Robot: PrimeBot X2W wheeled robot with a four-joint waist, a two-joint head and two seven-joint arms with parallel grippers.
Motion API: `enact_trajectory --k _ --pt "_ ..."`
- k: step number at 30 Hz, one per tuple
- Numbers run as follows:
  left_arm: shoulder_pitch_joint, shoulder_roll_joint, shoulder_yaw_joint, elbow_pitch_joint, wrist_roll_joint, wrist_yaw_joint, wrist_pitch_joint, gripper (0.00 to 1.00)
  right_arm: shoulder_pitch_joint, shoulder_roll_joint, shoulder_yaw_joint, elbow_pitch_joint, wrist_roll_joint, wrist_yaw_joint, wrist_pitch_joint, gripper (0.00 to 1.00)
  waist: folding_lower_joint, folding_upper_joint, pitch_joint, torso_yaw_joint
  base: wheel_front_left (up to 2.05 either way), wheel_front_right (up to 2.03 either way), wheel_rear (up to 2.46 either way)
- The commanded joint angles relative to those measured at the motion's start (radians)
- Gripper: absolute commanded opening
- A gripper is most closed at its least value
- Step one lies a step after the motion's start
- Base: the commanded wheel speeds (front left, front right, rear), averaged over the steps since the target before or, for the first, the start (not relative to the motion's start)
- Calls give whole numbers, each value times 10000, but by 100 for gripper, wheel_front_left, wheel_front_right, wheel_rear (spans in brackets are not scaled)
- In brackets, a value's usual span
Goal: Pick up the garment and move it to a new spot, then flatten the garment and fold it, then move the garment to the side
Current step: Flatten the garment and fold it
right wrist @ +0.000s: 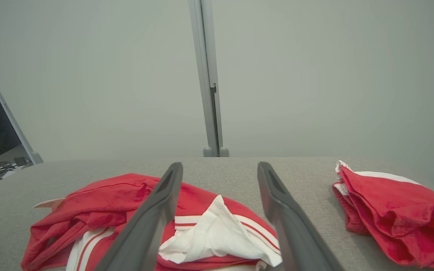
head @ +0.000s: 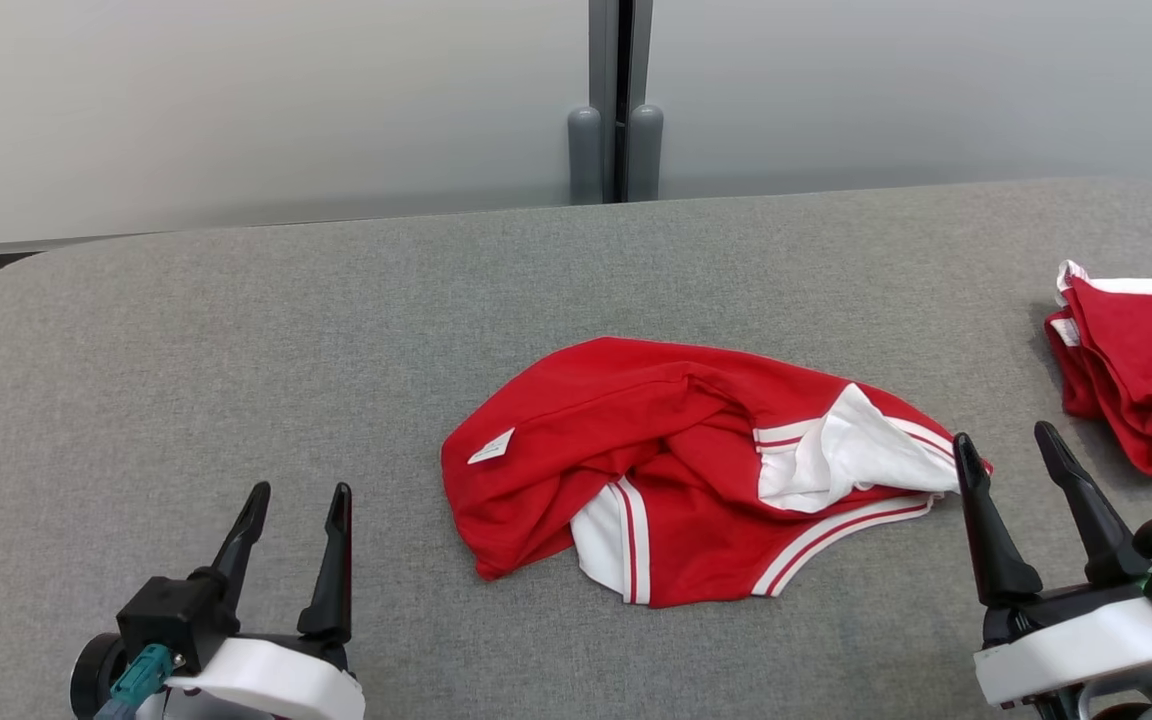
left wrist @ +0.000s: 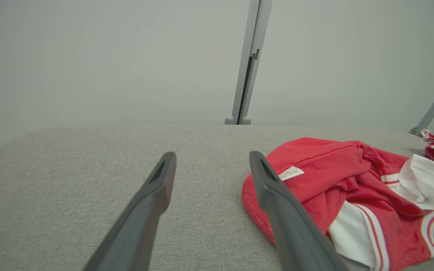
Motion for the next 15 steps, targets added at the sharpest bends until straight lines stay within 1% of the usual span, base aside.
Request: enact_trajectory --k 1,4,8,13,15 --pt "-165 20 5 22 -44 -43 38 100 36 -10 21 -31 24 -1 30 100 0 0 24 3 0 0 0" --pt "-493 22 -100 135 -71 -227 140 100 -99 -33 56 -71 52 -1 42 100 0 0 157 -3 0 0 0" --pt "-1246 -134 -348 542 -230 -694 431 100 -263 -17 69 -138 61 -1 49 100 0 0 461 -26 0 0 0" --pt "-2324 -530 -778 1890 -626 -1453 1056 100 -509 -14 192 -90 100 -2 -1 100 0 0 931 -175 0 0 0" --pt "-2693 -698 -940 2597 -714 -1666 1300 100 -571 11 226 -11 158 -1 19 100 0 0 1094 -248 0 0 0"
